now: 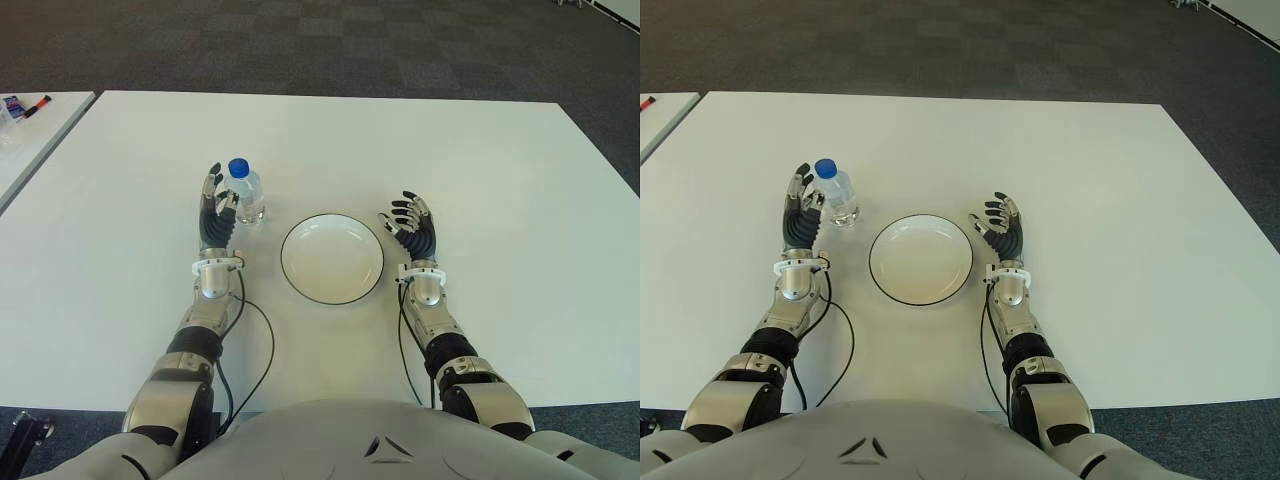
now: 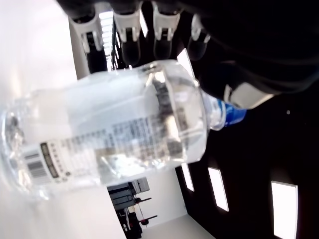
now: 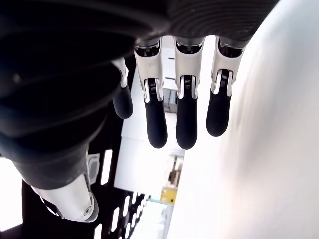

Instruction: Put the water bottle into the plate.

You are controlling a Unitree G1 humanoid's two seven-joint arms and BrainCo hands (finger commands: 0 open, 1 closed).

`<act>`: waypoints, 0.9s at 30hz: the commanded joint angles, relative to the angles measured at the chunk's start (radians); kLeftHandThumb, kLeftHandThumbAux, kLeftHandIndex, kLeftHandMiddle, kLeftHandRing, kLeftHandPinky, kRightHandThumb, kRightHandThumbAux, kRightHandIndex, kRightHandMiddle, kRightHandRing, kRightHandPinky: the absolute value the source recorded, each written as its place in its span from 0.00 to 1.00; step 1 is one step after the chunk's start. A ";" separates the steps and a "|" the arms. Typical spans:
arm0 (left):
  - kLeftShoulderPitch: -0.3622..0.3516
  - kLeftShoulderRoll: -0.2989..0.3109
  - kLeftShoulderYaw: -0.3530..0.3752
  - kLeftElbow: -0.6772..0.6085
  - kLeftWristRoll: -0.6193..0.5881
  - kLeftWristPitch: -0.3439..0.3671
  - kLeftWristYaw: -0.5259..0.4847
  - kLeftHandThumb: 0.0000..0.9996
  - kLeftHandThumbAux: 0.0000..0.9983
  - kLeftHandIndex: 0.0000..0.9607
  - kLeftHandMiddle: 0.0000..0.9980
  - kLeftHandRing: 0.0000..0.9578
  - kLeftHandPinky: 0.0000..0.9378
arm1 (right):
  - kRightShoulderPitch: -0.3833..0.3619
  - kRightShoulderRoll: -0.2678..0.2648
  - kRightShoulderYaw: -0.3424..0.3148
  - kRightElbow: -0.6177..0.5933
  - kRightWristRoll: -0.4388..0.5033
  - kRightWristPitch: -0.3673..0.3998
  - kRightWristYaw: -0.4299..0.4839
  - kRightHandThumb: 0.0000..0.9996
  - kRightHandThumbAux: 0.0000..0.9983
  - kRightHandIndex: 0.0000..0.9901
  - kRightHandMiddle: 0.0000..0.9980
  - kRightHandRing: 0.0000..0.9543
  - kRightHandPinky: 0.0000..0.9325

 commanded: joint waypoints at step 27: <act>-0.008 0.050 -0.051 0.034 0.146 0.070 0.093 0.10 0.59 0.00 0.02 0.03 0.05 | 0.030 -0.004 0.001 0.060 0.004 0.032 0.001 0.74 0.75 0.19 0.35 0.36 0.36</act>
